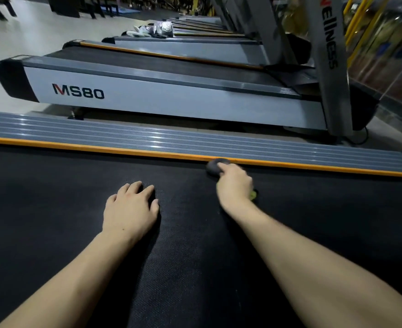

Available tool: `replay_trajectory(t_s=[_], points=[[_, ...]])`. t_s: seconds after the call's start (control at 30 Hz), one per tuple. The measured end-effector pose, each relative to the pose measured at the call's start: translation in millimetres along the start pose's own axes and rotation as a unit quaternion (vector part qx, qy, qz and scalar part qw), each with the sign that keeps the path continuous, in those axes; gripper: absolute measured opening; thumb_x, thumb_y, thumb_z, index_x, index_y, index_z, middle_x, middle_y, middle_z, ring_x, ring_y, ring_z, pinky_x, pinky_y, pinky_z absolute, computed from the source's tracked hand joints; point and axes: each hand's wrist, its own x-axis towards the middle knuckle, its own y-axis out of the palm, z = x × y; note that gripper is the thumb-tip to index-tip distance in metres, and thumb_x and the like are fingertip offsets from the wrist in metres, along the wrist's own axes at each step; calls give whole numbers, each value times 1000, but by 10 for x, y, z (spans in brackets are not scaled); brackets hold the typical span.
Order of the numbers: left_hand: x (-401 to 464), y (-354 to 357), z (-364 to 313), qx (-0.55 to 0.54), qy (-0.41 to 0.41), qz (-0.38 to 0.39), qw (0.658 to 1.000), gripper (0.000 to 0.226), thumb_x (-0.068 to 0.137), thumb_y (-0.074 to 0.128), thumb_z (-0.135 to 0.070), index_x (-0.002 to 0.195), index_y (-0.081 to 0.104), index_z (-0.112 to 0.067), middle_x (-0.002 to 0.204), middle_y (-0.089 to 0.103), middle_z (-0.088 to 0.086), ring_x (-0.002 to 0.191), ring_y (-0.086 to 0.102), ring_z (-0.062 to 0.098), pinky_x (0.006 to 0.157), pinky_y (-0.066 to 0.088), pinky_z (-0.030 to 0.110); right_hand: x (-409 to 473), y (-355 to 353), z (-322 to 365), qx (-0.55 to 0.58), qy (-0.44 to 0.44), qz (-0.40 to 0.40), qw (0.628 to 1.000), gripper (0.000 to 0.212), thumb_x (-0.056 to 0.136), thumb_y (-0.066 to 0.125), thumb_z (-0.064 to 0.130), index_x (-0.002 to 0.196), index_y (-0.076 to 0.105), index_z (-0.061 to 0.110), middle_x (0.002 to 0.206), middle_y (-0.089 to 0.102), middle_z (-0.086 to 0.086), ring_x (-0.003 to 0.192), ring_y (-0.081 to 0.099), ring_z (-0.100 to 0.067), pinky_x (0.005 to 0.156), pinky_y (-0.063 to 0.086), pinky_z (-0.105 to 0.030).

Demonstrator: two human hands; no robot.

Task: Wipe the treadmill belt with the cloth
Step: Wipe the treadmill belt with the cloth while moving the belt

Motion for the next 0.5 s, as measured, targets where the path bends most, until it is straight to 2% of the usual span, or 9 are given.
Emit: replay_trajectory(t_s=[0.07, 0.17, 0.27, 0.37, 0.43, 0.5], points=[[16, 23, 19, 7, -2, 7, 1000, 44, 98, 39, -51, 138, 52, -38, 147, 47, -7, 141, 36, 21, 110, 34, 44, -148, 212, 455, 24, -80, 14, 996, 33, 95, 51, 21, 121, 65, 38, 124, 64, 2, 111, 60, -28, 88, 48, -35], [36, 60, 18, 3, 2, -5, 1000, 42, 97, 40, -51, 133, 55, -38, 146, 49, -7, 140, 38, 21, 109, 35, 45, -331, 493, 1001, 49, -224, 74, 971, 34, 96, 49, 21, 124, 63, 35, 126, 61, 2, 117, 54, -26, 92, 48, -38], [28, 76, 16, 0, -4, -3, 1000, 41, 97, 40, -50, 132, 56, -36, 150, 47, -6, 143, 35, 22, 113, 31, 45, -263, 484, 910, 45, -281, 91, 954, 36, 98, 49, 25, 131, 58, 37, 131, 56, 6, 123, 50, -21, 97, 44, -35], [-44, 88, -4, -12, -8, 8, 1000, 42, 98, 40, -48, 137, 52, -37, 154, 42, -4, 147, 30, 22, 116, 27, 44, -109, 227, 298, 24, -275, 75, 958, 36, 94, 59, 28, 129, 61, 38, 136, 56, 9, 126, 52, -18, 100, 41, -27], [-57, 60, -15, 0, 1, -1, 1000, 40, 98, 40, -49, 133, 53, -38, 150, 45, -6, 144, 31, 22, 114, 30, 43, 60, -29, -271, -14, -218, 51, 974, 37, 91, 62, 29, 127, 62, 37, 134, 58, 7, 123, 55, -21, 96, 45, -30], [-28, -15, 36, 14, 0, -14, 1000, 37, 96, 40, -52, 127, 56, -40, 140, 50, -8, 135, 38, 23, 106, 35, 43, 126, -269, -765, -47, -151, 21, 987, 37, 93, 57, 28, 128, 60, 38, 131, 58, 8, 116, 58, -25, 87, 48, -34]])
